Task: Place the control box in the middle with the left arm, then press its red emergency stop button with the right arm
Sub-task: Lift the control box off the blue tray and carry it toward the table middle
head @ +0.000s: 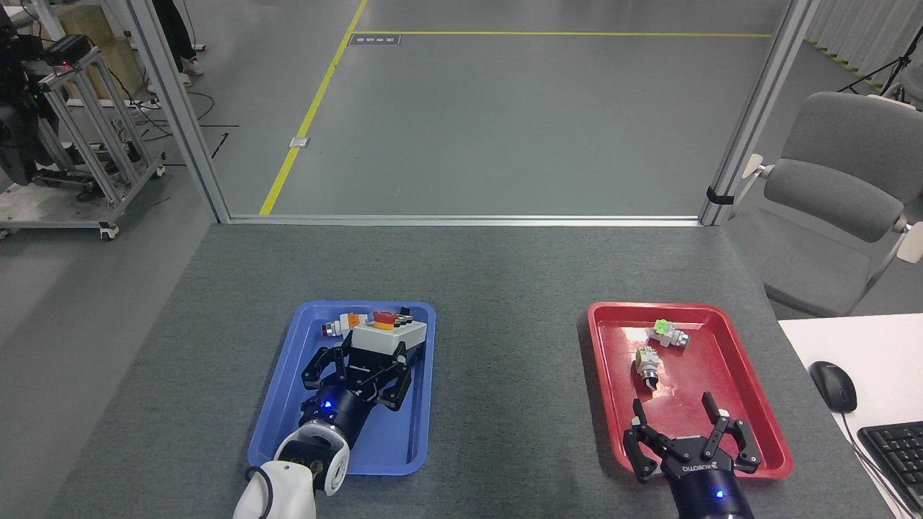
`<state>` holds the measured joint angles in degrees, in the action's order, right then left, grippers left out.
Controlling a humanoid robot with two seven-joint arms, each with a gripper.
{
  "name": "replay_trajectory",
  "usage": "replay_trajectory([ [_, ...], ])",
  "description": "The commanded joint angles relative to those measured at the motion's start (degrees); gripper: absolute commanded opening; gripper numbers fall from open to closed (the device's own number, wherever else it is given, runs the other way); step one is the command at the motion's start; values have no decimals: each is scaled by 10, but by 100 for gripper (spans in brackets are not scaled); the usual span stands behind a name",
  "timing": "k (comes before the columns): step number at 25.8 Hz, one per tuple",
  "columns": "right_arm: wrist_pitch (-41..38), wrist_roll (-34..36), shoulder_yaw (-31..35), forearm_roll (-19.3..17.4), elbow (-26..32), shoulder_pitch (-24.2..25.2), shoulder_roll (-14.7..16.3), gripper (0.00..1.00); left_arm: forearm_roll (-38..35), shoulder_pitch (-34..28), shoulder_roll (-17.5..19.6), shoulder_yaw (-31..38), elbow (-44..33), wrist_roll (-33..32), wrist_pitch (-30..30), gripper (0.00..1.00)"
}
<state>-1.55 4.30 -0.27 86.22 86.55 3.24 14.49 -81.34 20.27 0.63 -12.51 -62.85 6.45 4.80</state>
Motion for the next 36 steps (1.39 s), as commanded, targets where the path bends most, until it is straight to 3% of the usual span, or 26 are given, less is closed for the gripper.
replay_trajectory([
  [1,1,1,0,0,-1,0,0,99,0,4,-11,-3,-8,0,2,0],
  [9,0,1,0,0,-1,0,0,99,52,70,-1,3,21,-15,0,0],
  [17,1,1,0,0,-1,0,0,99,81,74,22,6,11,-21,-1,0],
  [23,3,3,0,0,0,0,2,99,126,63,31,4,-67,-40,-6,0],
  [29,20,0,0,0,-1,-1,0,99,138,-44,13,-11,-218,-49,-9,0],
  [31,33,-2,1,0,-1,-2,0,99,131,-74,-7,-36,-231,-49,-9,0],
  [36,35,-3,4,0,-3,-3,2,99,129,-139,-9,-82,-238,-44,-5,0],
])
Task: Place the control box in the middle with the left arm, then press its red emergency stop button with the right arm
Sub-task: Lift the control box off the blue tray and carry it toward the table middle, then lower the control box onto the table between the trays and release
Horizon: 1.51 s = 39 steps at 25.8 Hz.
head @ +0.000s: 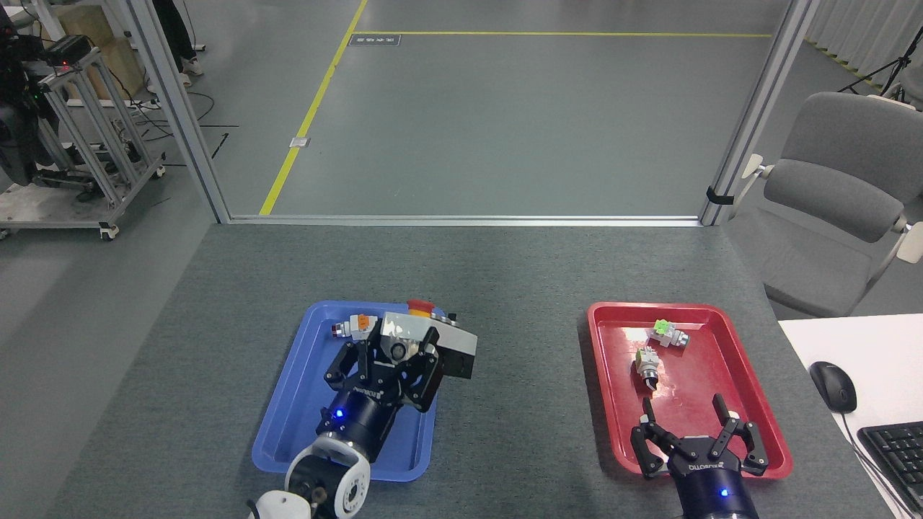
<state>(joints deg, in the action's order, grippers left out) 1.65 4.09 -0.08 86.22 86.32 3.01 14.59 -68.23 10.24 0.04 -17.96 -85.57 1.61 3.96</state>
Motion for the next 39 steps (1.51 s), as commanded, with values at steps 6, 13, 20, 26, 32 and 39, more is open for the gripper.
replay_trajectory([
  [6,-2,0,4,0,-1,-3,4,99,-40,-104,1,-61,-22,8,7,0],
  [13,-2,0,4,-3,-1,-3,17,99,-88,-135,7,-61,-24,10,9,0],
  [20,-3,0,4,-4,-1,-2,17,99,-211,-178,15,-88,-24,30,3,0],
  [26,-3,1,3,-4,-1,0,16,99,-326,-175,-27,-120,11,27,-19,0],
  [32,-3,2,3,-4,-1,2,16,99,-370,-147,-60,-129,47,6,-21,0],
  [39,-16,4,3,-4,-1,2,14,99,-367,-83,-72,-132,109,-17,-26,0],
])
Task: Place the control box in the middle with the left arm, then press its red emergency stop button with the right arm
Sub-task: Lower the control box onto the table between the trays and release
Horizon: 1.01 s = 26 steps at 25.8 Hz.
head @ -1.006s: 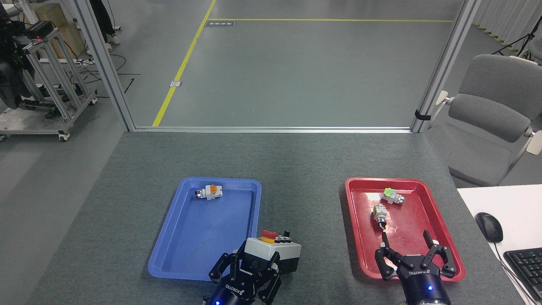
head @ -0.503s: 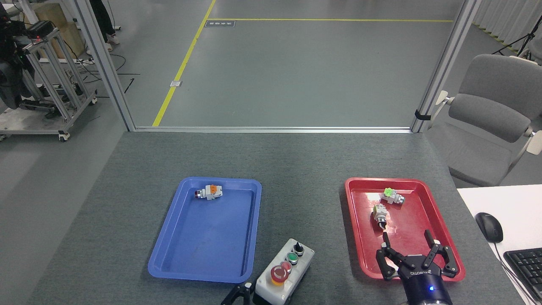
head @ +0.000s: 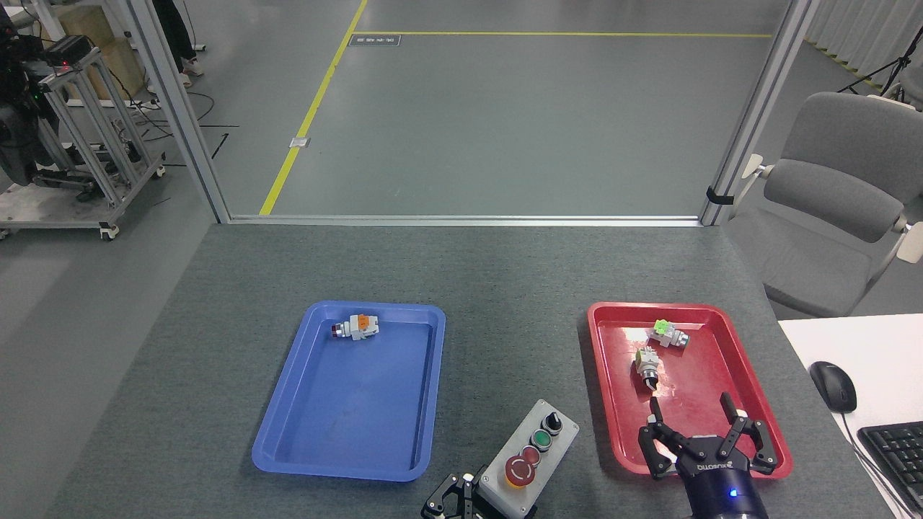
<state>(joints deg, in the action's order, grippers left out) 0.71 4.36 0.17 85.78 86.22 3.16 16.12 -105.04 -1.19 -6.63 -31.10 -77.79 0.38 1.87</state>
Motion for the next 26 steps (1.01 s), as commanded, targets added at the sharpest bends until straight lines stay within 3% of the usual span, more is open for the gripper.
replay_trajectory([
  [1,-9,2,0,0,0,0,-1,99,3,44,-6,-1,48,-5,-10,0],
  [11,-46,3,-7,-11,0,-3,-1,98,27,147,-10,0,169,-5,-19,0],
  [20,-83,3,-19,-27,4,-4,-5,94,30,174,-11,-13,177,-6,-16,0],
  [21,-85,2,-19,-34,4,-5,-5,94,30,174,-11,-19,177,-6,-19,5],
  [22,-87,2,-21,-43,4,-5,-5,93,29,174,-11,-24,178,-6,-20,19],
  [23,-87,2,-26,-50,4,-9,-5,93,29,174,-11,-26,177,-6,-23,34],
  [25,-84,2,-41,-55,4,-19,-4,93,29,174,-11,-28,175,-6,-31,73],
  [26,-83,3,-43,-56,3,-20,-4,93,29,174,-11,-28,172,-5,-35,83],
])
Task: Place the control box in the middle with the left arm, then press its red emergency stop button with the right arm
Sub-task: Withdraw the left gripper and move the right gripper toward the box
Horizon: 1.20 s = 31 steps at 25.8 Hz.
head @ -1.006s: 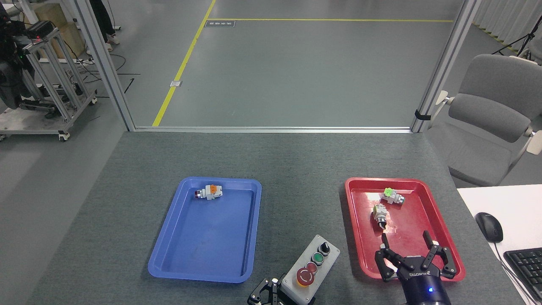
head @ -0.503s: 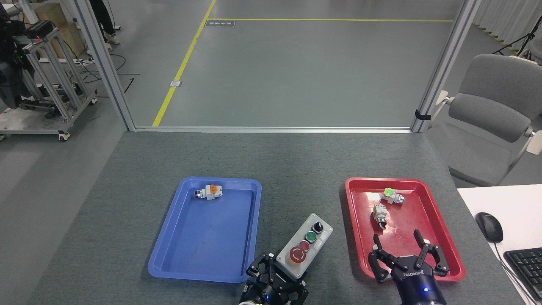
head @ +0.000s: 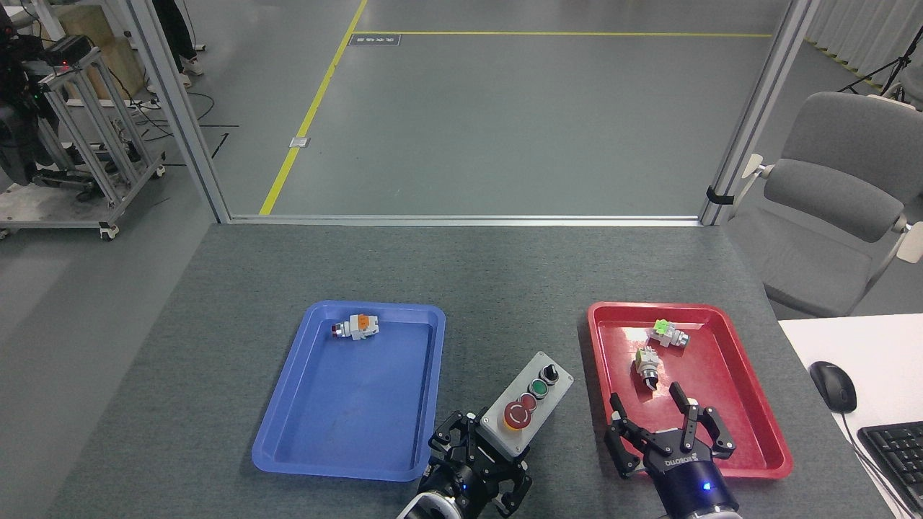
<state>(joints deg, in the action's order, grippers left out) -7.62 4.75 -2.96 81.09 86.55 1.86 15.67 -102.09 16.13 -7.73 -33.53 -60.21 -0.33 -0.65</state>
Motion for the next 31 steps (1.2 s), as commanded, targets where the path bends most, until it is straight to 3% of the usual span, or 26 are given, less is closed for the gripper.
replay_trajectory([
  [1,1,-2,-13,-9,0,-7,1,93,0,0,0,-4,-7,3,-11,91],
  [2,1,-2,-13,-9,-1,-7,1,93,0,0,0,-4,-10,3,-12,96],
  [11,-2,-1,-16,-11,-2,-7,1,92,0,-51,11,-1,-94,4,3,98],
  [13,-5,-1,-20,-11,-2,-6,1,89,0,-80,30,6,-134,4,15,98],
  [16,-6,-1,-35,-11,-2,-7,-1,82,13,-109,89,27,-219,4,21,99],
  [18,-10,-1,-37,-11,-2,-7,-1,74,40,-131,117,34,-261,6,22,99],
  [21,-41,-1,-38,-13,-3,-8,-1,54,100,-143,159,60,-306,10,21,99],
  [25,-71,-3,-55,-15,-5,-12,-2,26,224,-139,166,150,-309,11,24,99],
  [28,-84,-3,-78,-15,-12,-24,-3,0,330,-126,162,210,-289,11,42,99],
  [31,-90,-4,-101,-15,-21,-37,-2,0,375,-101,163,238,-279,10,36,99],
])
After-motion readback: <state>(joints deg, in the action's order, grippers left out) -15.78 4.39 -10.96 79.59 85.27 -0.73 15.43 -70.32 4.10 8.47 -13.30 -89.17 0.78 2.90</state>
